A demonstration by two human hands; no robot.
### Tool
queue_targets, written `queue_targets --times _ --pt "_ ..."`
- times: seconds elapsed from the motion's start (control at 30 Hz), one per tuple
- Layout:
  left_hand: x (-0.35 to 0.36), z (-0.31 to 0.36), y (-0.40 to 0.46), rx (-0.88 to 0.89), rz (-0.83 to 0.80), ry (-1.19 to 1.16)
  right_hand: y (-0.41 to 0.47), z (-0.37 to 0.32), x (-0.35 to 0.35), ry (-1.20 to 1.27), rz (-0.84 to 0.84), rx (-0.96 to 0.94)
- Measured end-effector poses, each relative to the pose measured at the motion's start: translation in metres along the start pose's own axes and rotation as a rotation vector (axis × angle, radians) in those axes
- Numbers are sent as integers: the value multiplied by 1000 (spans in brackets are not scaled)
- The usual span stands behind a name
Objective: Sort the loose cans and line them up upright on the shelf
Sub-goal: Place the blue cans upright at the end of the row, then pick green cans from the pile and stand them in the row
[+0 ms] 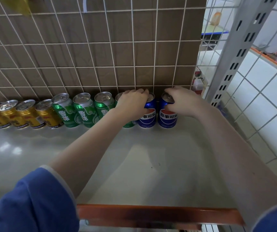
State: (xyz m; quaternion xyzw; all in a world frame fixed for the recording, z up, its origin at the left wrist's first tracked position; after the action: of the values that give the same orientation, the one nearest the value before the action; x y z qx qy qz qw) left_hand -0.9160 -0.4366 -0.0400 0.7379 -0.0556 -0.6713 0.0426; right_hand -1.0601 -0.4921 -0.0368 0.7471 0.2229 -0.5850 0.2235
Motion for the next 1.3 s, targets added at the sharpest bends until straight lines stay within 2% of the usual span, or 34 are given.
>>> queue_targets --times 0.43,0.63,0.7,0.8,0.9,1.0,1.17,1.3 --pt "2 0 0 -20 -34 -57 7 5 -9 109 -42 -51" --pt "-6 4 -16 -85 23 -78 -1 4 -9 102 -76 -8" --pt "-15 6 -34 -167 153 -138 -16 1 -11 57 57 20" --pt "-22 -2 -75 -333 377 -222 -45 -16 -9 -35 432 -20" --pt "-10 -26 -114 -477 392 -193 -61 -42 13 -3 576 -90" --pt "4 -60 -147 -617 282 -160 -64 -75 42 57 483 -115" --pt "9 -117 -221 -796 269 -170 -63 -145 80 60 301 -154" --pt "12 -161 -290 -906 177 -165 -63 -225 101 12 141 -211"
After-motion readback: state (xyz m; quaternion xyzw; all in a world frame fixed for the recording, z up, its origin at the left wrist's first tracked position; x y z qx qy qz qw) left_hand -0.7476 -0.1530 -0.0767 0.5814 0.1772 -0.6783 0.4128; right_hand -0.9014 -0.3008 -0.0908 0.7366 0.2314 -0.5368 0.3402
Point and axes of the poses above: each hand's wrist, its own y-axis towards the middle knuckle, its own x-axis out of the palm, z = x × y, the point moved 3 cm from there along y, towards the middle knuckle, and after that the axes turned 3 degrees about z, right-handed, at the moved point
